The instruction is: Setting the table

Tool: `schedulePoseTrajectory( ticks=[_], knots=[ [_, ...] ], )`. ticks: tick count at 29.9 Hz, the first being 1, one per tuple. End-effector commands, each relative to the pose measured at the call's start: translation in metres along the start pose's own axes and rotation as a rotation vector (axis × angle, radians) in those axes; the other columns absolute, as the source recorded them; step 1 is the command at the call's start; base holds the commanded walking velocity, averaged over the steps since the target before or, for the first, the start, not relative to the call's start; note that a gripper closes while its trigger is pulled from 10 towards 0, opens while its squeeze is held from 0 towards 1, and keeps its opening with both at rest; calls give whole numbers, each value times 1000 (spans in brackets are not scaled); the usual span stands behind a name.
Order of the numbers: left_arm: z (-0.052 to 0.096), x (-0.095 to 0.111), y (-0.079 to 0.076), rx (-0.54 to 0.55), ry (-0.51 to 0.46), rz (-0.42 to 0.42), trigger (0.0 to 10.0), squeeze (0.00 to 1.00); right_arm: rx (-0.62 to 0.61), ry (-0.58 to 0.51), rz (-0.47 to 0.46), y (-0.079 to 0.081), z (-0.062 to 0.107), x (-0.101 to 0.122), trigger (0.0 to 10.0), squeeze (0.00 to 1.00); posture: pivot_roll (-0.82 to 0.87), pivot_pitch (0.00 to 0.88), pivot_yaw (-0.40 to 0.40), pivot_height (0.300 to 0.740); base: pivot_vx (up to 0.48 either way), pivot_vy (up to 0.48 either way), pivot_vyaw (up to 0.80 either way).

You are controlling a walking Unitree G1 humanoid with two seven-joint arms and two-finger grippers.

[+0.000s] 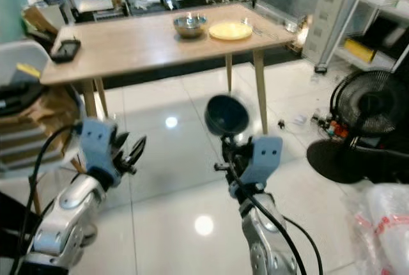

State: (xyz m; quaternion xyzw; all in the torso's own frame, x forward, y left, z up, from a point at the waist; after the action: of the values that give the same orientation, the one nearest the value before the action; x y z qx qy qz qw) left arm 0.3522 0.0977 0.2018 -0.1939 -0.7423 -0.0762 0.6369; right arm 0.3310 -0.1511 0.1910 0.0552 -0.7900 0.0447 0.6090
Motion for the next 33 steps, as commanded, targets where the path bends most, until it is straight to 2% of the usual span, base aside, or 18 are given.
schedulePoseTrajectory(
  ticks=[1, 8, 15, 16, 18, 33],
  knots=[
    [4, -5, 9, 24, 21, -5, 10000, 0, 19, 3, -24, 7, 1, -3, 10000, 0, 90, 79, 149, 740, 480, 0, 0],
    [4, -5, 11, 26, 26, -7, 10000, 0, 19, 7, -33, 7, 0, -6, 10000, 0, 93, 79, 149, 740, 480, 0, 0],
    [4, -5, 13, 51, 11, 8, 10000, 0, 49, 24, -33, 10, 0, -8, 10000, 0, 85, 78, 100, 740, 480, 0, 0],
    [4, -5, 13, 67, 2, 21, 10000, 0, 70, 37, -33, 12, 0, -10, 10000, 0, 86, 77, 54, 740, 480, 0, 0],
    [4, -7, 11, 86, -9, 38, 10000, 0, 94, 56, -39, 11, -2, -13, 10000, 0, 94, 76, 24, 740, 480, 0, 0],
    [4, -8, 15, 103, -8, 44, 10000, 0, 74, 64, -56, 6, -8, -14, 10000, 0, 91, 64, 26, 740, 480, 0, 0]
  ],
)
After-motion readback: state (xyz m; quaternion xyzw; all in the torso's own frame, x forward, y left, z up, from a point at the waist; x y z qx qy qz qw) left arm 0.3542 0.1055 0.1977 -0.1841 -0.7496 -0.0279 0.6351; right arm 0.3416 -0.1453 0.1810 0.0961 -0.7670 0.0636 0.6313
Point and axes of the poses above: a point about 5 cm out from each wrist's last joint towards the gripper, its own z axis pointing back from the gripper into the wrist, its own x axis along the axis of the wrist's last joint, y = z × x, the point moved 3 cm from there along -z, pointing out of the wrist towards the gripper, and after that the axes turned 10 degrees about z, right-handed, at the moved point
